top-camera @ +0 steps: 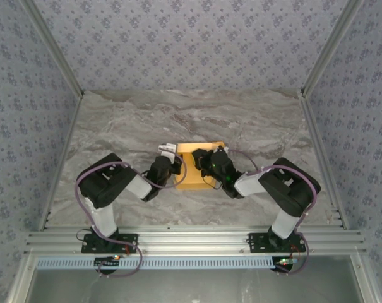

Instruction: Fold the paper box

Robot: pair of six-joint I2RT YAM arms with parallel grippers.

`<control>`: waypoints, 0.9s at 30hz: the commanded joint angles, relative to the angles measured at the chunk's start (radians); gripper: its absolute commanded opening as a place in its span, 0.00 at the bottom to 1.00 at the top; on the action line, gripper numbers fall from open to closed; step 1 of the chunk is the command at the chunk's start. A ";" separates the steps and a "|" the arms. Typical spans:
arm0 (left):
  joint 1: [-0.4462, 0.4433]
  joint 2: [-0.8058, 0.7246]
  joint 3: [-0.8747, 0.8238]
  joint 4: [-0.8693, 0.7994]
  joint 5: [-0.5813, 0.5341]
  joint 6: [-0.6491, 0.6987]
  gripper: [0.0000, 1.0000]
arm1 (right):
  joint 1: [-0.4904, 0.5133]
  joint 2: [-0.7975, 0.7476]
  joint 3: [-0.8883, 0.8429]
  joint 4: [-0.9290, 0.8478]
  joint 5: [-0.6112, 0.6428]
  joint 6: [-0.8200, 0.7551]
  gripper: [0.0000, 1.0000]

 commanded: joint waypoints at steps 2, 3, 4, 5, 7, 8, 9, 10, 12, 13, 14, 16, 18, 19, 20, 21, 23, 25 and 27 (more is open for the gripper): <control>0.012 0.008 0.034 -0.016 -0.049 0.008 0.18 | 0.009 0.000 0.000 -0.117 -0.002 0.006 0.15; 0.014 0.006 0.037 -0.028 -0.057 0.005 0.15 | 0.009 -0.001 -0.001 -0.119 -0.002 0.007 0.18; 0.016 0.005 0.041 -0.045 -0.063 -0.001 0.10 | 0.009 -0.004 -0.001 -0.121 -0.002 0.008 0.18; 0.019 0.002 0.044 -0.060 -0.065 -0.006 0.07 | 0.010 -0.005 -0.002 -0.122 -0.002 0.008 0.19; 0.022 0.001 0.042 -0.065 -0.063 -0.013 0.06 | 0.007 -0.007 -0.003 -0.122 -0.002 0.013 0.19; 0.023 0.000 0.039 -0.062 -0.060 -0.013 0.05 | 0.005 -0.006 -0.004 -0.117 -0.004 0.014 0.21; 0.023 -0.002 0.037 -0.060 -0.061 -0.012 0.05 | 0.003 -0.007 -0.004 -0.114 -0.006 0.014 0.23; 0.024 -0.003 0.036 -0.062 -0.058 -0.011 0.04 | 0.000 -0.010 -0.008 -0.113 -0.008 0.015 0.26; 0.027 -0.008 0.034 -0.066 -0.052 -0.006 0.03 | -0.006 -0.021 -0.011 -0.114 -0.013 0.016 0.29; 0.030 -0.010 0.032 -0.067 -0.046 -0.002 0.01 | -0.008 -0.029 -0.016 -0.115 -0.014 0.014 0.30; 0.032 -0.012 0.031 -0.066 -0.042 0.001 0.00 | -0.009 -0.039 -0.022 -0.116 -0.017 0.011 0.30; 0.039 -0.016 0.028 -0.072 -0.031 0.003 0.00 | -0.011 -0.063 -0.028 -0.133 -0.025 0.008 0.33; 0.049 -0.020 0.025 -0.073 -0.022 0.004 0.00 | -0.012 -0.096 -0.031 -0.159 -0.043 -0.005 0.39; 0.053 -0.024 0.023 -0.073 -0.016 0.005 0.00 | -0.013 -0.116 -0.025 -0.187 -0.060 -0.018 0.41; 0.058 -0.028 0.023 -0.075 -0.012 0.009 0.00 | -0.014 -0.140 -0.013 -0.234 -0.087 -0.030 0.44; 0.061 -0.031 0.023 -0.079 -0.006 0.014 0.00 | -0.014 -0.162 -0.005 -0.270 -0.105 -0.041 0.45; 0.068 -0.037 0.025 -0.085 0.012 0.028 0.00 | -0.014 -0.224 0.004 -0.364 -0.136 -0.073 0.47; 0.073 -0.043 0.025 -0.091 0.031 0.040 0.00 | -0.015 -0.298 0.001 -0.455 -0.138 -0.120 0.49; 0.074 -0.048 0.025 -0.092 0.054 0.054 0.00 | -0.021 -0.375 0.002 -0.565 -0.126 -0.179 0.51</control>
